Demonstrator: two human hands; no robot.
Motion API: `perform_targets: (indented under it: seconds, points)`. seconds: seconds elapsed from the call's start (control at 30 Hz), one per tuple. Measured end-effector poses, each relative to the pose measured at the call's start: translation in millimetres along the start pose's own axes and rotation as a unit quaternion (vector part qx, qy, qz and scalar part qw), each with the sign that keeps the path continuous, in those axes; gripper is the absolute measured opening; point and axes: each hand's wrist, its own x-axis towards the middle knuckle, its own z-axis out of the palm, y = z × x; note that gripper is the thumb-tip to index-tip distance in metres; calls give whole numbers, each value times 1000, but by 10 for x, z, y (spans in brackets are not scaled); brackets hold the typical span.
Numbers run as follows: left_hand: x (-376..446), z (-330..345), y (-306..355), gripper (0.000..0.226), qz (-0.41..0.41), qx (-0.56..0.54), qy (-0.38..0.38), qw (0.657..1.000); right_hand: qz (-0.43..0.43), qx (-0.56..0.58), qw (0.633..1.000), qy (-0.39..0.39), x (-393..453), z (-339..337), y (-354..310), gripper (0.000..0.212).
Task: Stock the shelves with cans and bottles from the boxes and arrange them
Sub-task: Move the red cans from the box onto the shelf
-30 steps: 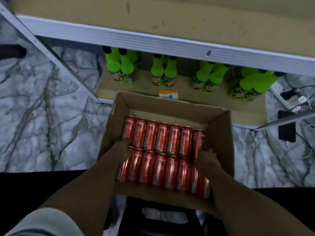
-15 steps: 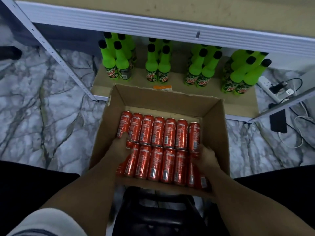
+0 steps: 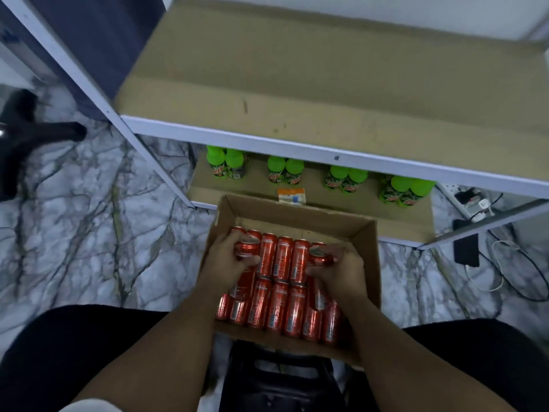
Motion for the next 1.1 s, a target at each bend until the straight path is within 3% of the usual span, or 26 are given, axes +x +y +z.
perform_targets:
  seconds: [0.17,0.6,0.8,1.1]
  points:
    - [-228,-723,1147,41,63,-42,28,997,-87,-49,995,14,-299,-605,-1271,52]
    - [-996,-2573,4263,42,189,-98,94,973,-246,36,966,77,-1165,-2309,-4377,58]
    - [-1171,-3265,5237,47,295,-104,156,937,-311,95,936,134,-1381,-2846,-5380,58]
    - [-1245,-3932,6229,48,406,-69,214,886,-411,139,887,155,-1475,-3457,-6409,39]
